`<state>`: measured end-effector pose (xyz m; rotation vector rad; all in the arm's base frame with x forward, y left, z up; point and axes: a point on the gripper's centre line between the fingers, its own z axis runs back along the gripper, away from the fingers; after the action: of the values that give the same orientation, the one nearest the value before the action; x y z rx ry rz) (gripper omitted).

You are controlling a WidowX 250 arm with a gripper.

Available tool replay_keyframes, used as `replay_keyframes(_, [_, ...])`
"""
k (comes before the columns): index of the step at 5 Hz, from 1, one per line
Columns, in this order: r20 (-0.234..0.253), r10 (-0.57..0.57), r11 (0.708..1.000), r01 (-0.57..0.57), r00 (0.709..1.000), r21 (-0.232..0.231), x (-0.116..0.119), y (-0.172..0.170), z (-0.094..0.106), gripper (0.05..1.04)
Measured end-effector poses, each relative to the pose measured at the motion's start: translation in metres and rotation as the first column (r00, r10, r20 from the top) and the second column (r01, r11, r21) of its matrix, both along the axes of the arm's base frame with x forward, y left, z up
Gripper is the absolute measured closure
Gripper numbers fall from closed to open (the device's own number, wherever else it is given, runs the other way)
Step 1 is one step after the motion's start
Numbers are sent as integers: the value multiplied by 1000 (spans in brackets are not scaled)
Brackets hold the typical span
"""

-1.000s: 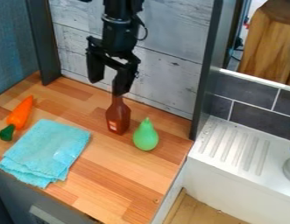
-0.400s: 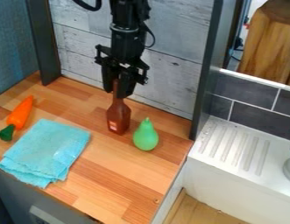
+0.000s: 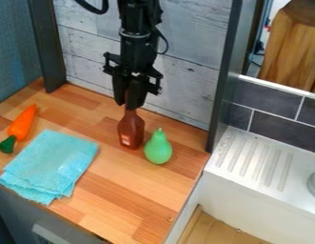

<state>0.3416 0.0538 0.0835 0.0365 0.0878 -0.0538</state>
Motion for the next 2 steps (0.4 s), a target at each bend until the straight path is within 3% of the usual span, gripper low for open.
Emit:
replay_keyframes(1, [61, 9, 1000, -10, 998, 13, -20, -2, 33, 745])
replay_keyframes(2, [118, -69, 997, 70, 991, -11, -56, -12, 64, 745])
